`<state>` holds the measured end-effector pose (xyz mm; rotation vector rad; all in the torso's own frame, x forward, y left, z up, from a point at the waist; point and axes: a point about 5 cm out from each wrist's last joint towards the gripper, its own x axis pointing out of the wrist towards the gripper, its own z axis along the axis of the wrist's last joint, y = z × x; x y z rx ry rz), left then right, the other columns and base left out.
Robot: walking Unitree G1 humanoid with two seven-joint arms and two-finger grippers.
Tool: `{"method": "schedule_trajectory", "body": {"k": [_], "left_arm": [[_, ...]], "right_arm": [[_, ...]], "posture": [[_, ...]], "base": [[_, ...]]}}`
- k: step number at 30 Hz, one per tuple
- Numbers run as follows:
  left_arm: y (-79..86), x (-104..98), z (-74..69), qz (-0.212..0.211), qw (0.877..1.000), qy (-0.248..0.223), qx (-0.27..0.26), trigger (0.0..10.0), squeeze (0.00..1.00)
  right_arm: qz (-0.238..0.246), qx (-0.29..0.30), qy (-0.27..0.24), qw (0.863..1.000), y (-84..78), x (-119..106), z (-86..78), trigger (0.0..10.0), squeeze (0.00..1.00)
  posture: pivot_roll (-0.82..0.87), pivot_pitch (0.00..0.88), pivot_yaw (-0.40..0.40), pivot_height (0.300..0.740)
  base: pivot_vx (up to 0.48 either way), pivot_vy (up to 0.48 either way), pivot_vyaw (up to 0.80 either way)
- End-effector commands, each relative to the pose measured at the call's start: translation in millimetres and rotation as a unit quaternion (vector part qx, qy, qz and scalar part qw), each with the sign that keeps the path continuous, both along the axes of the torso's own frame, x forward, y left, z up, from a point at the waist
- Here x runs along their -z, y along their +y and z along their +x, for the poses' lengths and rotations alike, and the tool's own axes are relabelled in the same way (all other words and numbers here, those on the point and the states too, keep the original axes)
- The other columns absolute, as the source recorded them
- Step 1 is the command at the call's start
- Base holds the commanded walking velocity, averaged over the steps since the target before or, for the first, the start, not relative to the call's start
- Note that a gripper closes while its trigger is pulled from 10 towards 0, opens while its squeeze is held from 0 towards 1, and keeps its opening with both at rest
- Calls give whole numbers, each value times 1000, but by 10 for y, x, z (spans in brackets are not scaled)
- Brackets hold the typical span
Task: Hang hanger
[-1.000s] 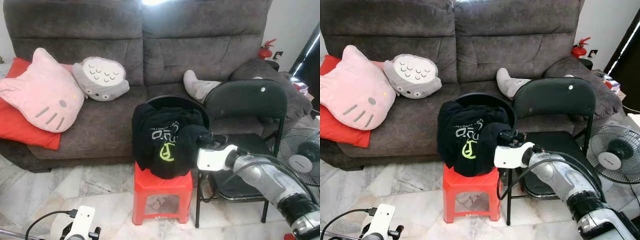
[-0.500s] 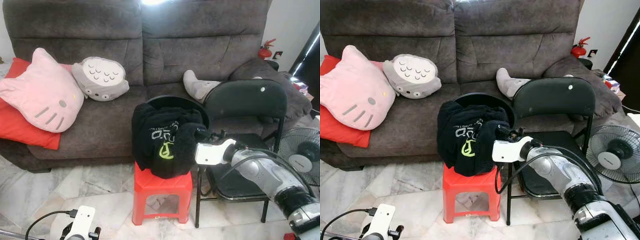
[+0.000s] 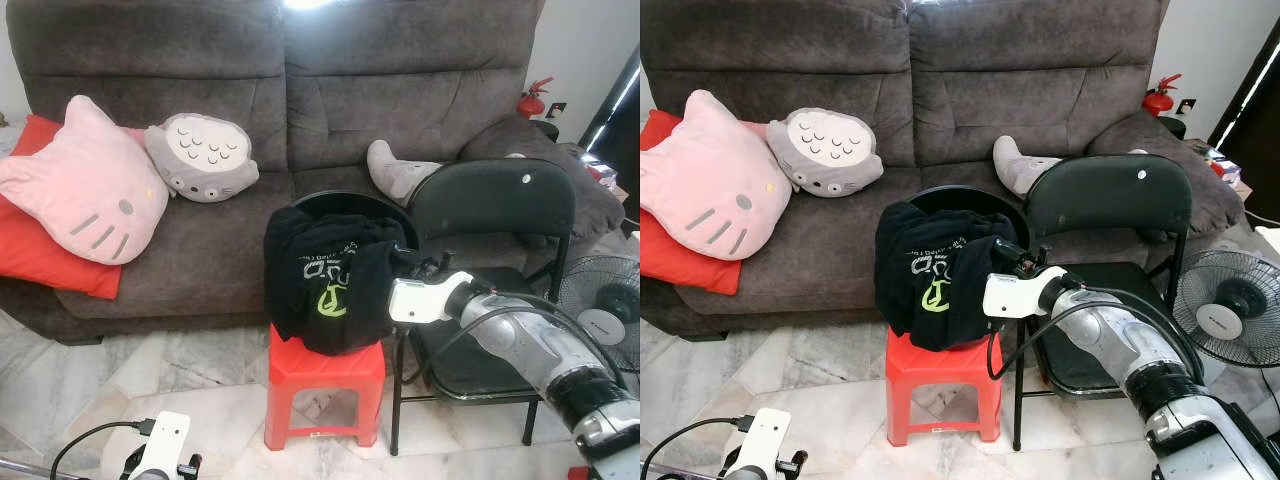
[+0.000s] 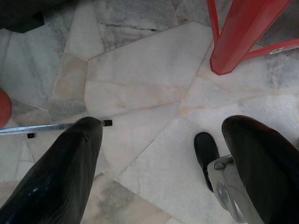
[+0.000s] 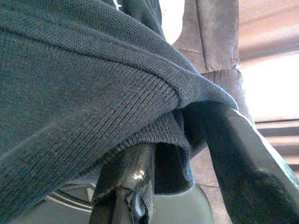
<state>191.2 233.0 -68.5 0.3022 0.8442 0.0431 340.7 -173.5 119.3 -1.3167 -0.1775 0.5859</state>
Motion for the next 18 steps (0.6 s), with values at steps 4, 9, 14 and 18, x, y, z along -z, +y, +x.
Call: {"method": "schedule_trajectory", "body": {"k": [4, 9, 14, 18], "left_arm": [[13, 8, -24, 7, 1000, 4, 10, 10000, 0], [14, 8, -24, 7, 1000, 4, 11, 10000, 0], [13, 6, -20, 8, 1000, 4, 11, 10000, 0], [12, 4, -17, 8, 1000, 3, 11, 10000, 0]], "right_arm": [[0, 3, 4, 1000, 9, 37, 11, 10000, 0], [5, 8, 7, 1000, 8, 62, 16, 10000, 0], [13, 22, 14, 1000, 9, 107, 46, 10000, 0], [16, 31, 19, 999, 39, 139, 81, 10000, 0]], "posture": [[-8, 0, -20, 740], [-7, 0, -19, 740], [-8, 0, -18, 740], [-8, 0, -17, 740]], "base": [[0, 0, 0], [0, 0, 0], [0, 0, 0], [0, 0, 0]]}}
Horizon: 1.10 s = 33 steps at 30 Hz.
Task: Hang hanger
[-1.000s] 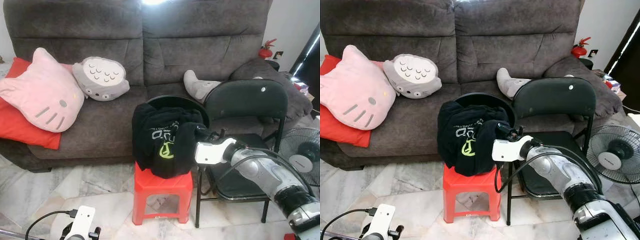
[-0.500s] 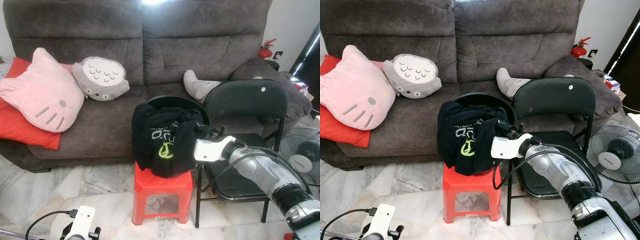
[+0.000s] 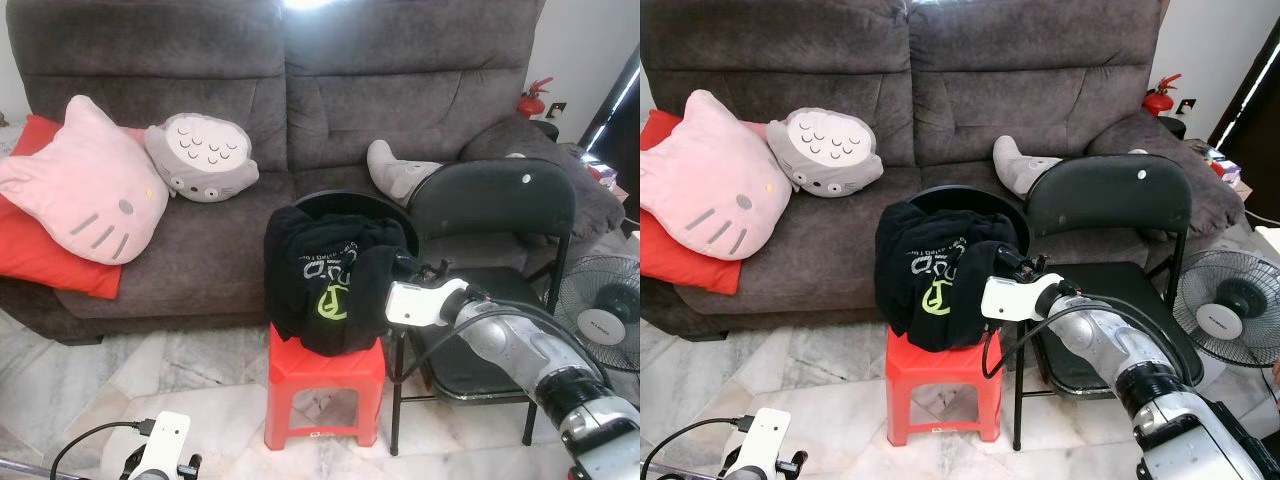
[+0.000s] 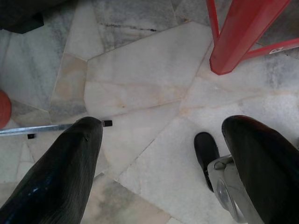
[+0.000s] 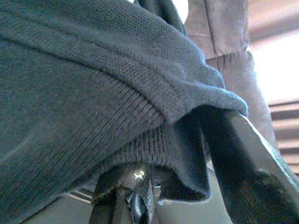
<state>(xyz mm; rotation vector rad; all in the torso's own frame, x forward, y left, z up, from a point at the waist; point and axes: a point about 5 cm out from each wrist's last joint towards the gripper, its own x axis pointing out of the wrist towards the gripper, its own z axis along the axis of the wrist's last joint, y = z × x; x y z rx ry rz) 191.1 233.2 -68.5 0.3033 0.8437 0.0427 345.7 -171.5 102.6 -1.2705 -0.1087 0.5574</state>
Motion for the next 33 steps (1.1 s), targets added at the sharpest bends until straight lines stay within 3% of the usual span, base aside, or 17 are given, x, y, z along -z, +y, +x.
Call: {"method": "schedule_trajectory", "body": {"k": [1, 13, 24, 33], "left_arm": [[9, 4, -15, 7, 1000, 3, 11, 10000, 0], [8, 6, -19, 7, 1000, 2, 8, 10000, 0], [7, 8, -21, 7, 1000, 3, 9, 10000, 0], [12, 7, -23, 8, 1000, 4, 11, 10000, 0]], "right_arm": [[-1, -2, -3, 1000, 42, -27, 42, 10000, 0], [-4, -48, -4, 999, 228, -108, 107, 10000, 0], [-36, -80, 44, 995, 193, 2, 40, 10000, 0], [-34, -93, 45, 994, 190, -11, 27, 10000, 0]], "posture": [[-5, 0, -17, 740], [0, 0, -21, 740], [-5, 0, -19, 740], [-2, 0, -18, 740]], "base": [[0, 0, 0], [0, 0, 0], [0, 0, 0], [0, 0, 0]]}}
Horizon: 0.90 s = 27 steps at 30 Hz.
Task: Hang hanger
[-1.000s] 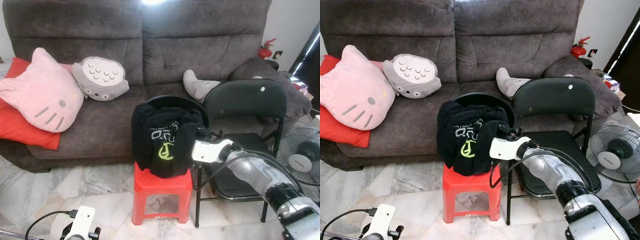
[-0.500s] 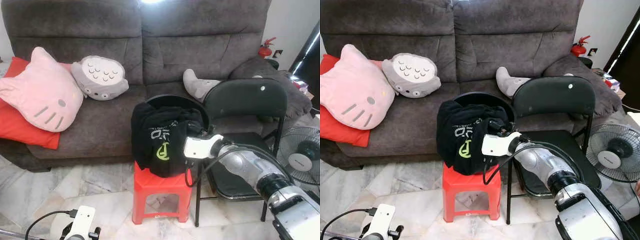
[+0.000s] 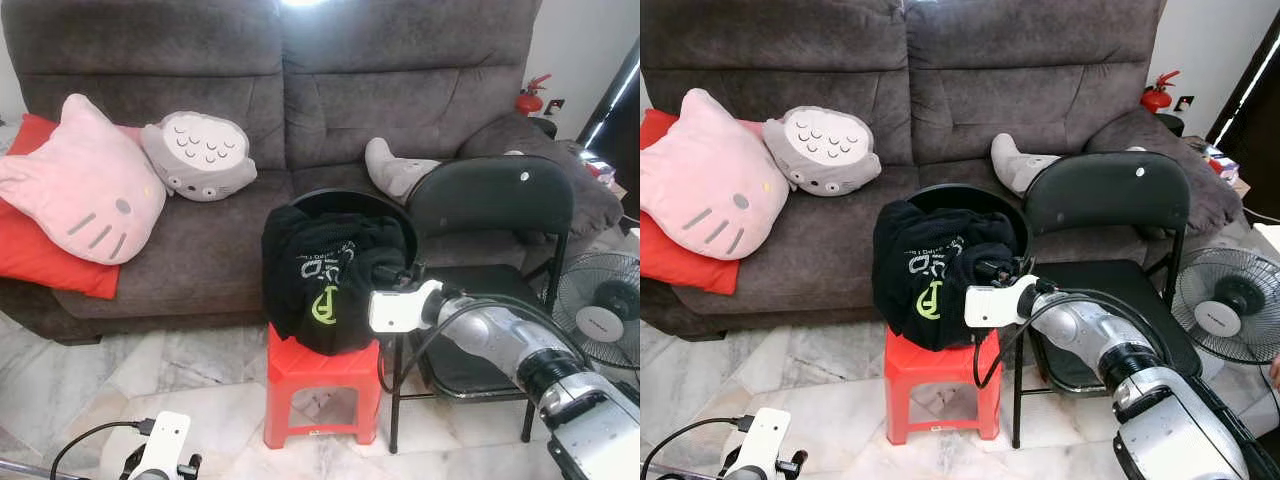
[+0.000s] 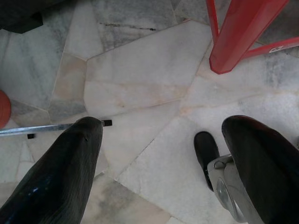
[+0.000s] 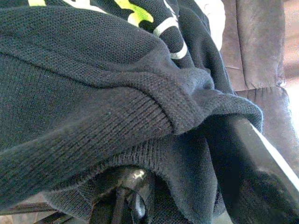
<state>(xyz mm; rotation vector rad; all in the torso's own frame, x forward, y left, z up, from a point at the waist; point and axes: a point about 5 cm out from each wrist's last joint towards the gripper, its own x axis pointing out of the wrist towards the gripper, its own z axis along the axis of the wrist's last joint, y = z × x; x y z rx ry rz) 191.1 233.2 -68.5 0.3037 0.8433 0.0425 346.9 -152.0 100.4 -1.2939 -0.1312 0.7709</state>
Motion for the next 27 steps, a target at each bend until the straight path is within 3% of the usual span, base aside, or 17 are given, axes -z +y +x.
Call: {"method": "schedule_trajectory", "body": {"k": [1, 2, 3, 17, 23, 27], "left_arm": [[12, 8, -24, 8, 1000, 4, 11, 10000, 0], [13, 8, -25, 8, 1000, 4, 11, 10000, 0], [12, 9, -26, 8, 1000, 4, 11, 10000, 0], [13, 15, -40, 8, 1000, 5, 12, 10000, 0], [11, 20, -51, 8, 1000, 6, 14, 10000, 0], [11, 23, -57, 8, 1000, 7, 15, 10000, 0]], "right_arm": [[-6, -7, -1, 1000, -5, -37, 16, 10000, 0], [-6, -6, -5, 1000, -8, -49, 23, 3373, 0], [-5, -7, -8, 1000, -11, -64, 31, 0, 0], [-4, -8, -7, 1000, -10, -47, 17, 0, 0], [-3, 23, -19, 1000, -96, -55, 44, 0, 0], [31, 79, -31, 996, -210, -115, 97, 0, 0]], "posture": [[-3, 0, -18, 740], [-5, 0, -17, 740], [-4, 0, -18, 740], [-6, 0, -18, 740], [-3, 0, -20, 740], [-2, 0, -18, 740]], "base": [[0, 0, 0], [0, 0, 0], [0, 0, 0], [0, 0, 0], [0, 0, 0], [0, 0, 0]]}}
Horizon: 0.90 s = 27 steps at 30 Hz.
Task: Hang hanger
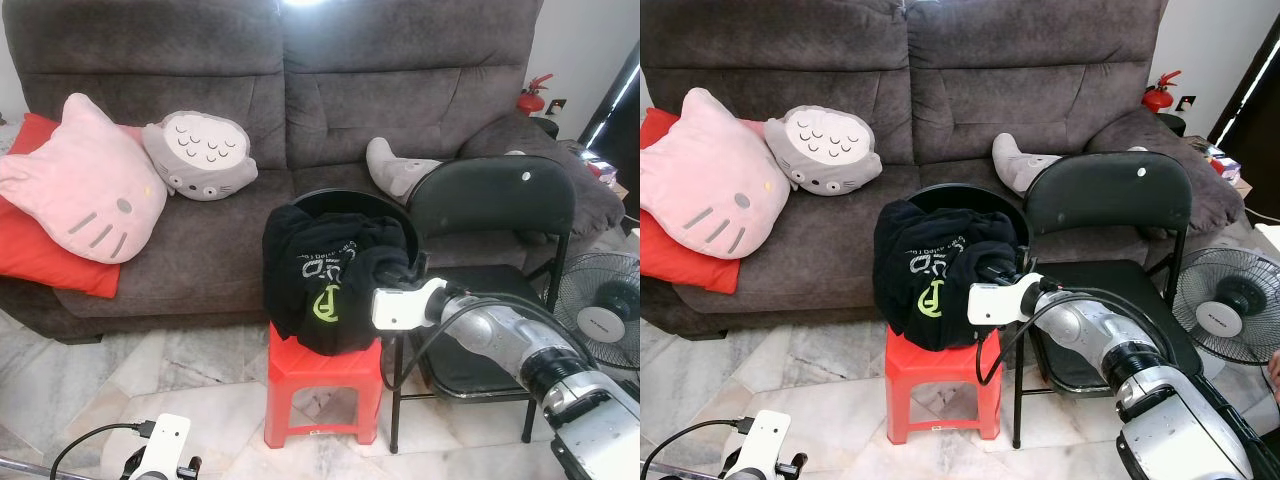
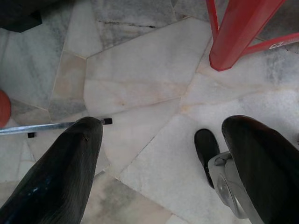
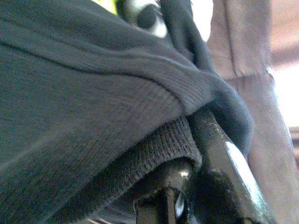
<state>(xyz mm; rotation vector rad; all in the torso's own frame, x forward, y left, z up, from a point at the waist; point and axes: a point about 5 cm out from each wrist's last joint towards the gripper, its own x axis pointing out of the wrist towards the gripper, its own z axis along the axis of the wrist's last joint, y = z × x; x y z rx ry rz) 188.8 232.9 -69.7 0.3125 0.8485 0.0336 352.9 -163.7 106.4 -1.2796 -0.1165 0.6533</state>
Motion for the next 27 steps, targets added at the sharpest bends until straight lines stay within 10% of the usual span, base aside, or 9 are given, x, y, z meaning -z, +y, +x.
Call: {"method": "schedule_trajectory", "body": {"k": [1, 18, 27], "left_arm": [[15, 12, -36, 6, 1000, 4, 10, 10000, 0], [11, 7, -25, 7, 1000, 3, 13, 10000, 0], [5, 1, -8, 5, 1000, 1, 10, 10000, 0]], "right_arm": [[32, 55, -15, 998, -146, -91, 65, 0, 0], [217, 122, -137, 959, -208, -1326, 467, 0, 0], [206, 142, -196, 948, -194, -1887, 587, 0, 0]], "posture": [[-2, 0, -18, 740], [-23, 0, -11, 740], [-37, 0, -9, 740]], "base": [[0, 0, 0], [0, 0, 0], [0, 0, 0]]}}
